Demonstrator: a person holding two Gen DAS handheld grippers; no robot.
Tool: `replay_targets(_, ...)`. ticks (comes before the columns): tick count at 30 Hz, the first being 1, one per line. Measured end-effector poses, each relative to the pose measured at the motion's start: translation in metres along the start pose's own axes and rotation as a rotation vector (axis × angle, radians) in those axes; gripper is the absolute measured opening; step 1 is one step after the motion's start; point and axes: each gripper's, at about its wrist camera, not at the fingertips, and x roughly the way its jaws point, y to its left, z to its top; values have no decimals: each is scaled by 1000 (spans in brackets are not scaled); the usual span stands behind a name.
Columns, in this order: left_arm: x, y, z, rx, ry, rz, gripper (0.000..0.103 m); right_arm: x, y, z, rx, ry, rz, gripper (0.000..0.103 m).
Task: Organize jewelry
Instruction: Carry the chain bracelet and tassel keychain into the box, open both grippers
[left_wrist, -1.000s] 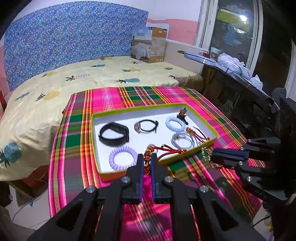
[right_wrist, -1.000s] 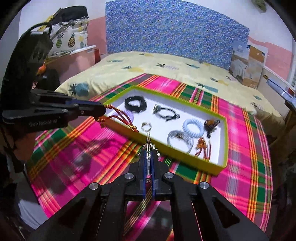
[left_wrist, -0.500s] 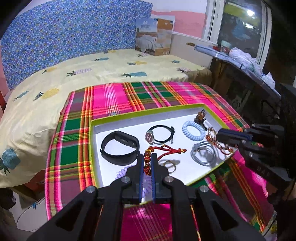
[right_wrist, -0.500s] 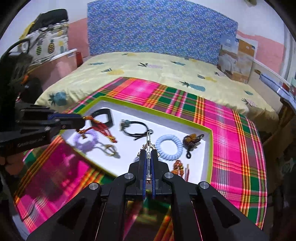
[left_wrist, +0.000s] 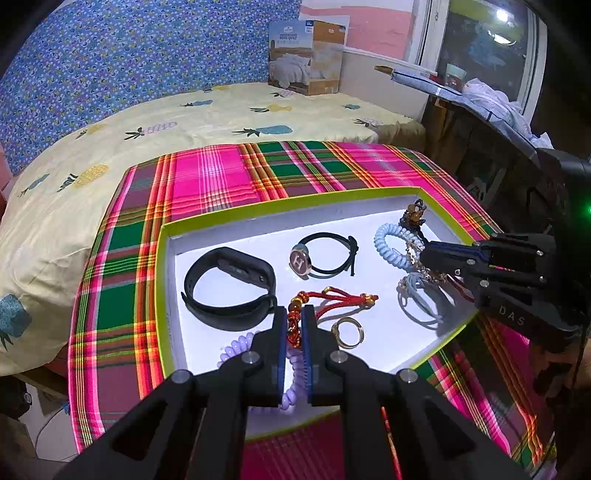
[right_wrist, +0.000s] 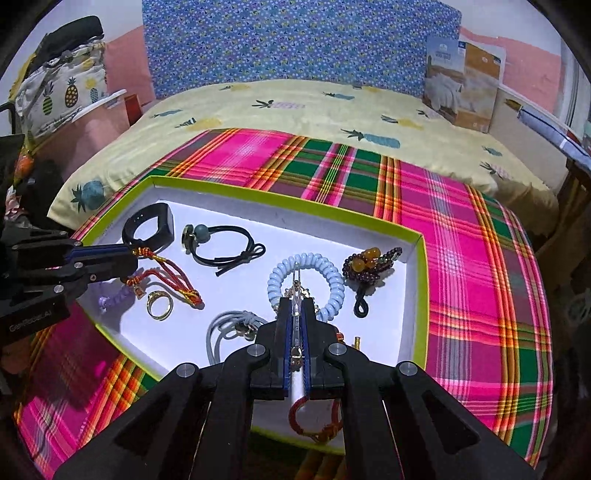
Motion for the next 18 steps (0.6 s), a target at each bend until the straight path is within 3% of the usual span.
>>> replay_targets(2,-1,0,1,1,-1,4,8,-3,0,0,-3,-4,-6,6)
replay_targets(4,-2,0,1,-1,-1,0,10,-6,1,0,-2,-15,-5,18)
replay_targets(8,-9,-1,0,-8,-12,-4,20,-19,1,0,9,-41,-11,18)
replay_targets(18,-46,-7,-13,-35,-56,27,20,-66,15,-16,56,-84,-31,19)
